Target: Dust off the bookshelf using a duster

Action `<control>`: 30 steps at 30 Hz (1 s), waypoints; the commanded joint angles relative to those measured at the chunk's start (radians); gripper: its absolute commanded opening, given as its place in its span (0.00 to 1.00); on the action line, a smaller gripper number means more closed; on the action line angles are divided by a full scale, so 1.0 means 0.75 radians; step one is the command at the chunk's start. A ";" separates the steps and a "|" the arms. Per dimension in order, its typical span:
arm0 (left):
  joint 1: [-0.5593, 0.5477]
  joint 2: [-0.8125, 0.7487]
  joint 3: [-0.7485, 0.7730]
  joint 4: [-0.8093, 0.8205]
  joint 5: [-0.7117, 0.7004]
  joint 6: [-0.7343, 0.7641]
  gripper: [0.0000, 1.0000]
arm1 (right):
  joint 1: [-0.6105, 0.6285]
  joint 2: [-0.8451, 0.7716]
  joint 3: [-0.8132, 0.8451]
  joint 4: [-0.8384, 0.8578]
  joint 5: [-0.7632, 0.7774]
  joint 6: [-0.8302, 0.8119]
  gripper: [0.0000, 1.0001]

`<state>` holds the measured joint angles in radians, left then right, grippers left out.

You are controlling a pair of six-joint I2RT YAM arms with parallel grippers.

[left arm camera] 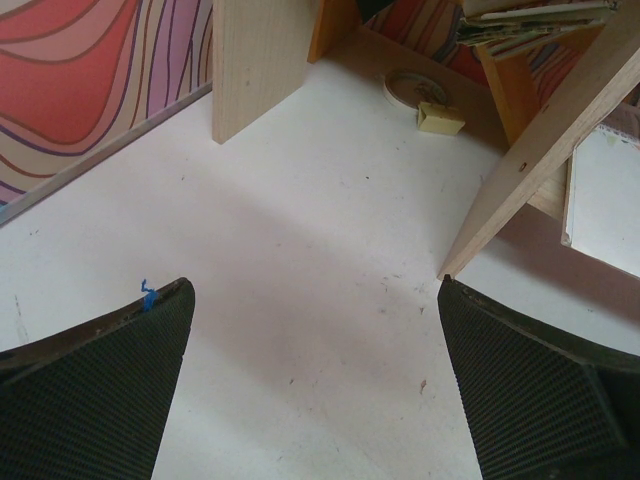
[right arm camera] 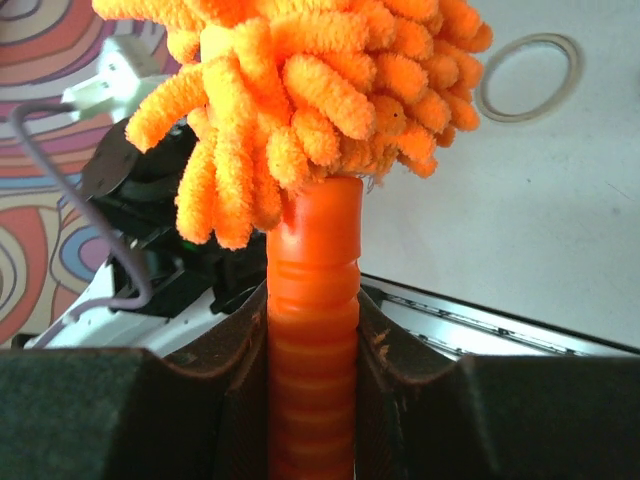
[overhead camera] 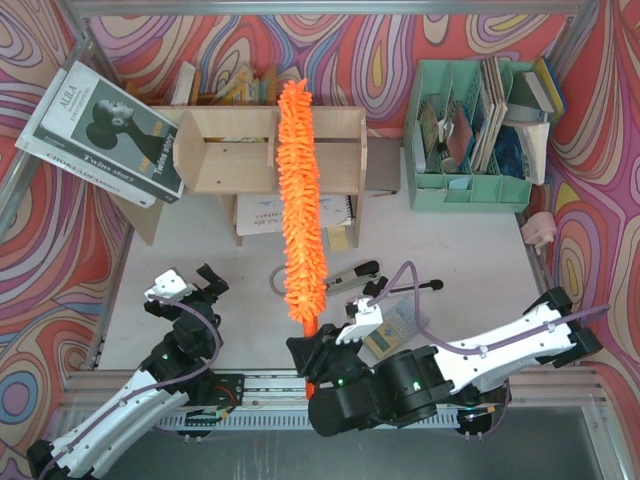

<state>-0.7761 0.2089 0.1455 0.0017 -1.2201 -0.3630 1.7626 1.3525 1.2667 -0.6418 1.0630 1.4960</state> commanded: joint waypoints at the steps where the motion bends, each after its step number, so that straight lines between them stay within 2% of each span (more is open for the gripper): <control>1: 0.006 0.000 -0.009 0.001 -0.011 -0.011 0.99 | 0.075 0.052 0.088 0.115 0.231 -0.254 0.00; 4: 0.006 -0.006 -0.010 -0.002 -0.013 -0.013 0.99 | 0.117 0.105 0.151 0.032 0.282 -0.283 0.00; 7: 0.006 -0.007 -0.010 -0.002 -0.014 -0.013 0.99 | 0.155 0.135 0.183 -0.100 0.308 -0.186 0.00; 10: 0.006 -0.005 -0.010 0.000 -0.011 -0.013 0.98 | 0.177 0.165 0.191 -0.088 0.300 -0.297 0.00; 12: 0.006 -0.002 -0.009 -0.002 -0.011 -0.013 0.99 | 0.188 0.194 0.221 -0.159 0.267 -0.345 0.00; 16: 0.006 -0.002 -0.011 -0.001 -0.013 -0.013 0.99 | 0.220 0.209 0.253 -0.579 0.206 -0.015 0.00; 20: 0.006 -0.004 -0.010 -0.002 -0.015 -0.015 0.99 | 0.233 0.172 0.158 -0.517 0.076 -0.154 0.00; 30: 0.006 -0.009 -0.010 -0.002 -0.008 -0.011 0.98 | 0.233 0.145 -0.014 -0.502 -0.199 -0.135 0.00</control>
<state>-0.7761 0.2096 0.1455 0.0013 -1.2201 -0.3630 1.9308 1.4906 1.2800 -0.9760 0.9558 1.3804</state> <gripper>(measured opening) 0.986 0.335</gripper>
